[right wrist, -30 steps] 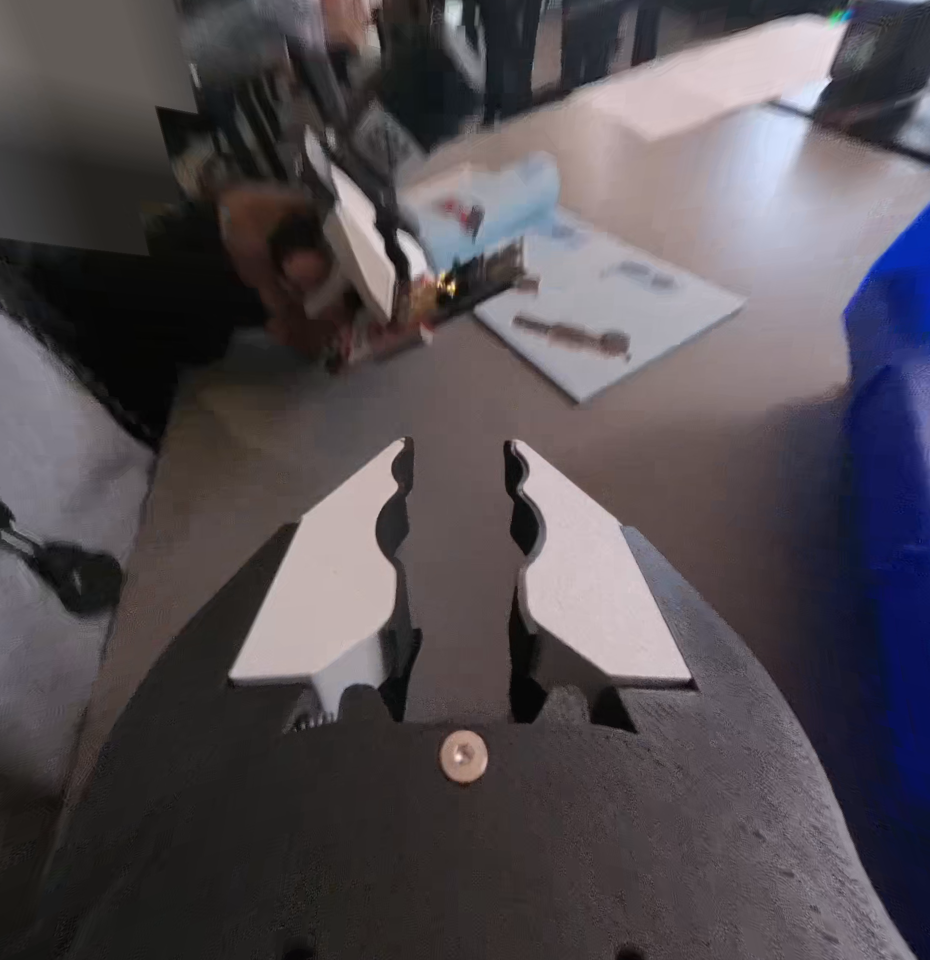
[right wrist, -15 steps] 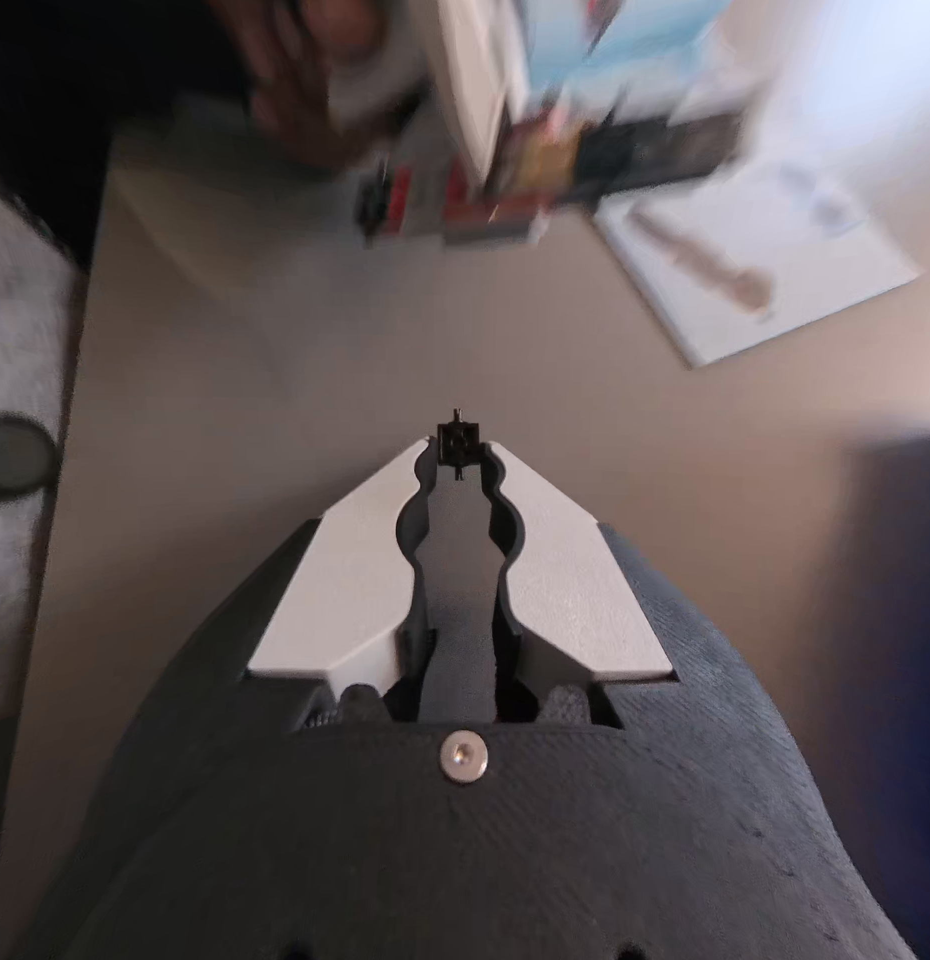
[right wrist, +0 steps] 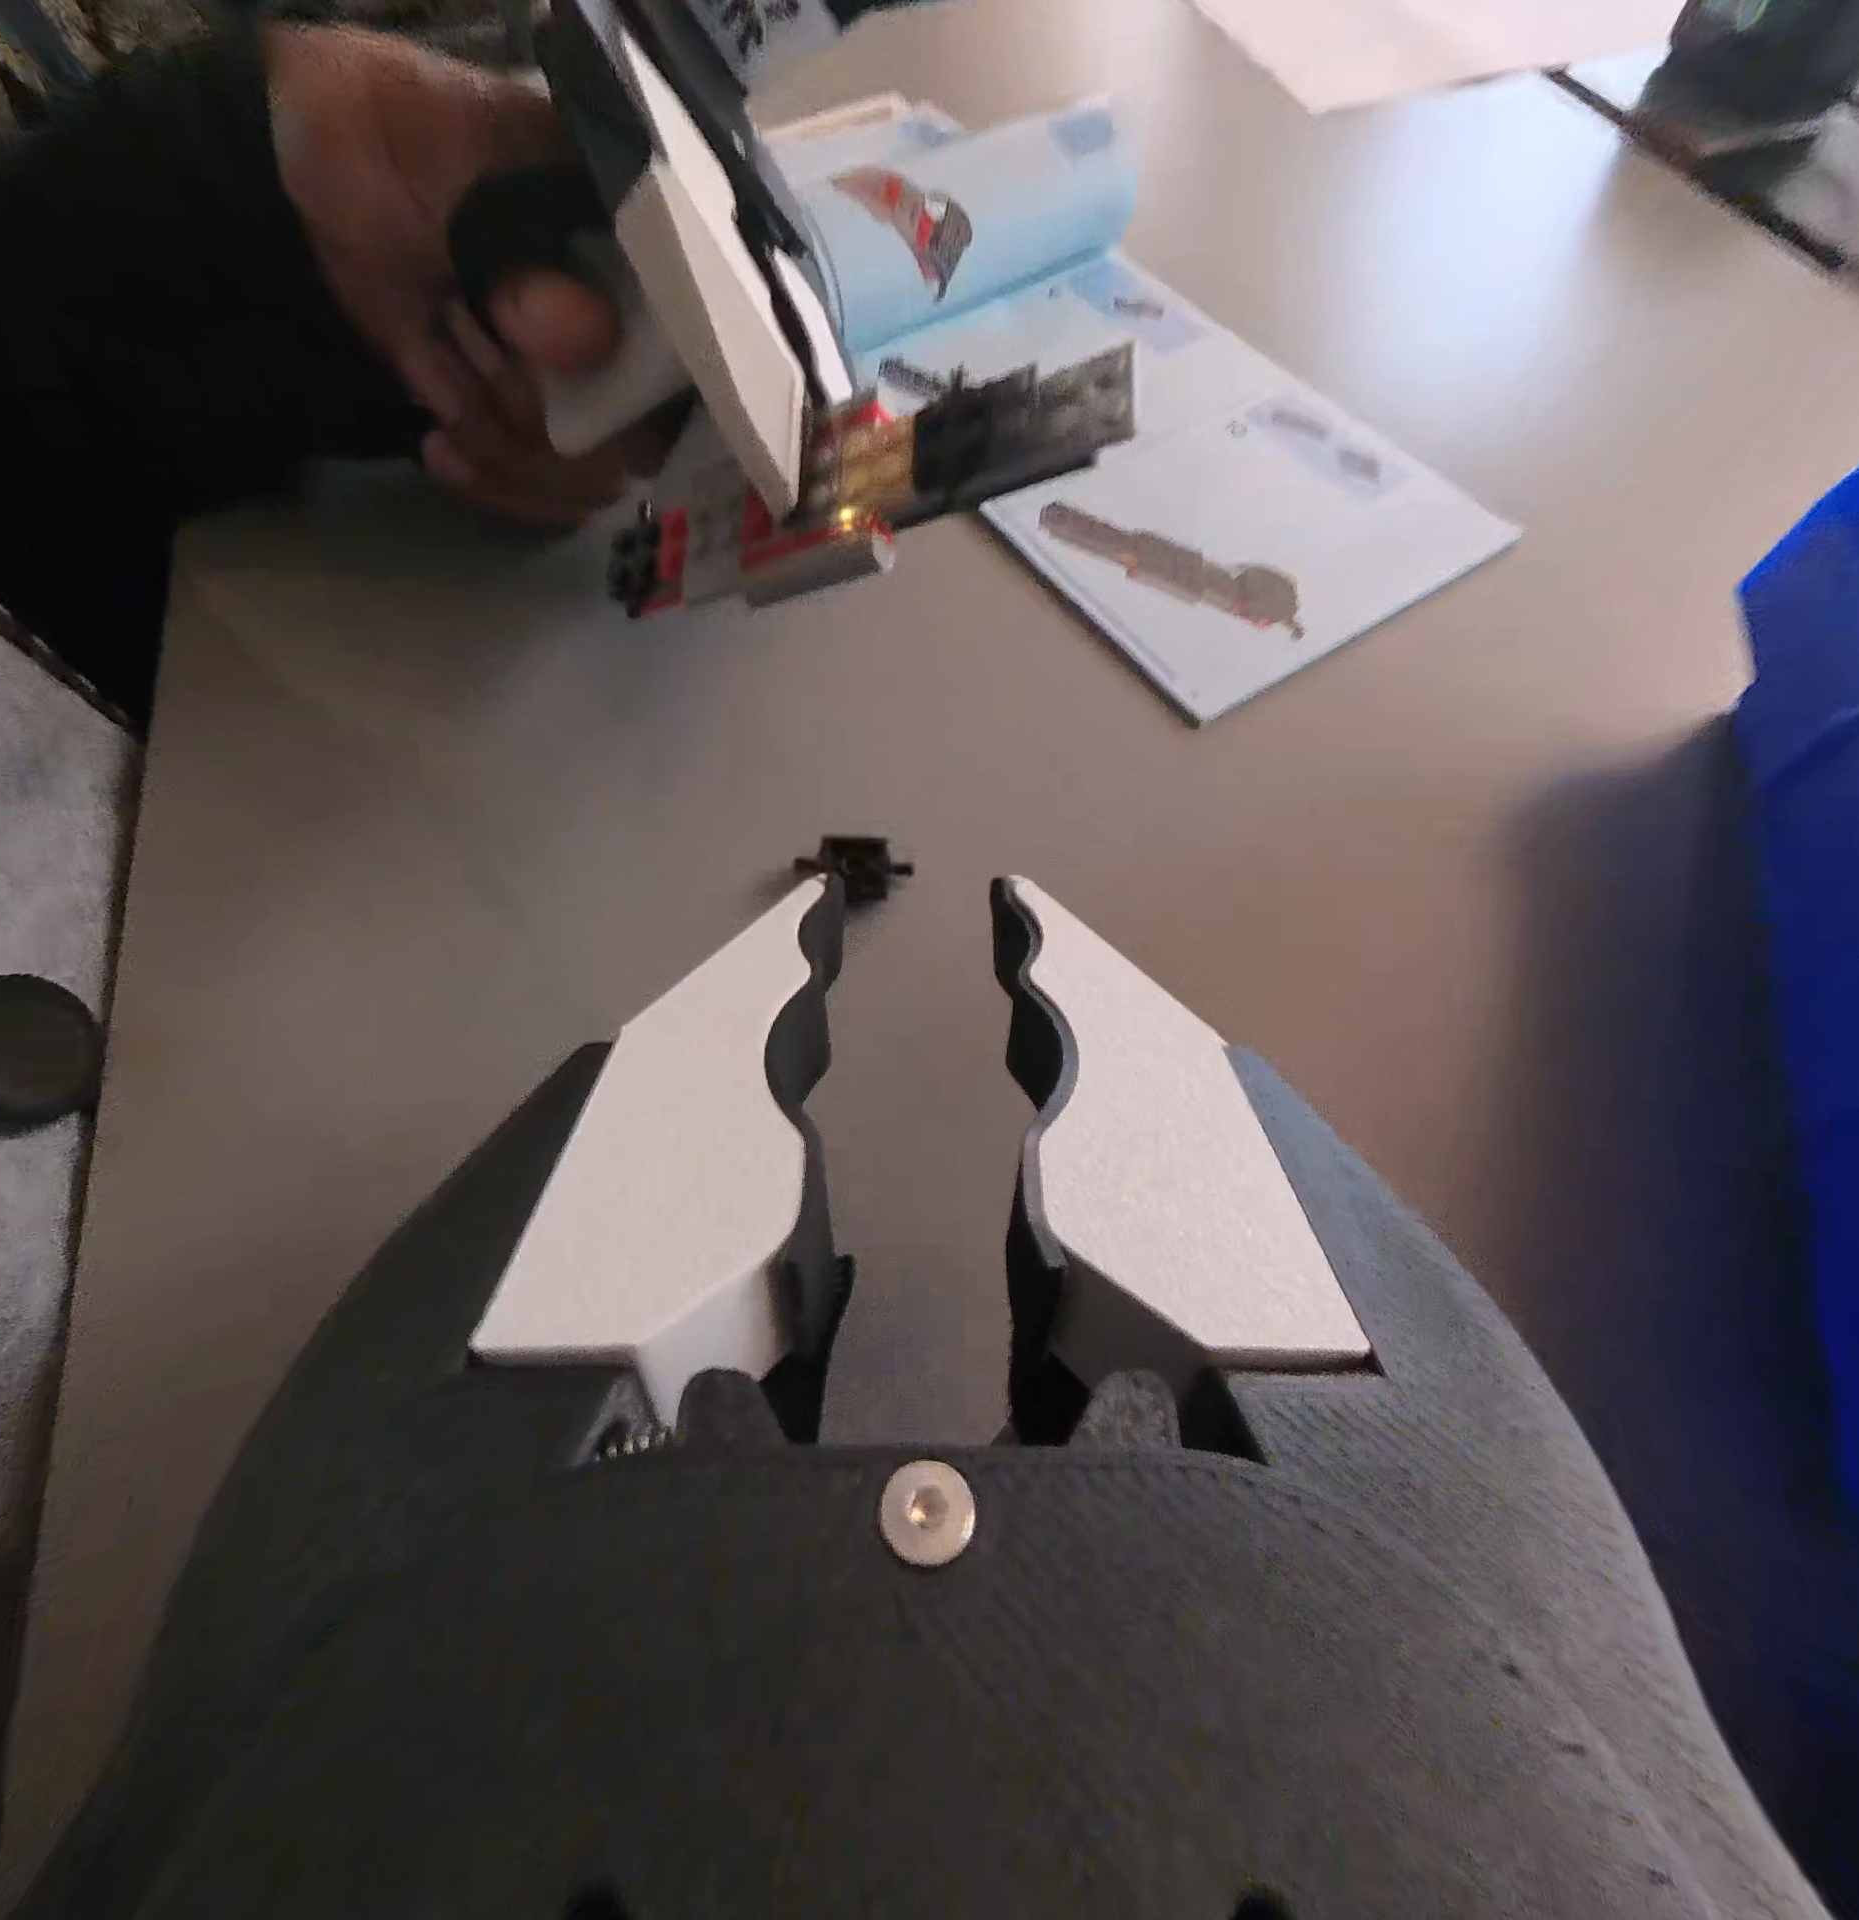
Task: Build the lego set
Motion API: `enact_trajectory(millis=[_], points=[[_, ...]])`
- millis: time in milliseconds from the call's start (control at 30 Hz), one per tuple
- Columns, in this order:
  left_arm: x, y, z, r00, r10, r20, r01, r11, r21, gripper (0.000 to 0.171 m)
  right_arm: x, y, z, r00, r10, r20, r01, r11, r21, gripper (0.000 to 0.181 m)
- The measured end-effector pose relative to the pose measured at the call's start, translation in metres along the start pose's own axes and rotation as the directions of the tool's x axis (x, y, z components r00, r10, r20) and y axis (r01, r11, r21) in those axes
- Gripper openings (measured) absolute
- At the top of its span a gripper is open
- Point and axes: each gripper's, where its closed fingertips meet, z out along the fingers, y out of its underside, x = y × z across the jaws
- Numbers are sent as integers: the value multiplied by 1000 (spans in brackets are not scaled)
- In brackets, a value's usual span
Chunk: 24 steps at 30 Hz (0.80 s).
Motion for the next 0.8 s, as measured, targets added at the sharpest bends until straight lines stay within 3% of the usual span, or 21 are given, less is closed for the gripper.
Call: enact_trajectory(millis=[267,400,700,800], points=[[-1,1,0,1000,2,8,-2,1000,-2,11,-15,17,27,1000,-9,-16,6,987,-158,35],[0,0,-1,1000,7,3,-7,1000,9,11,-15,24,35,995,-21,-95,-2,971,-238,45],[3,-1,-3,1000,13,-14,-12,1000,18,11,-14,22,35,979,1,-203,-46,975,-215,31],[3,-2,-4,1000,15,-16,-14,1000,28,11,-9,6,27,973,-8,-229,-27,989,-148,31]])
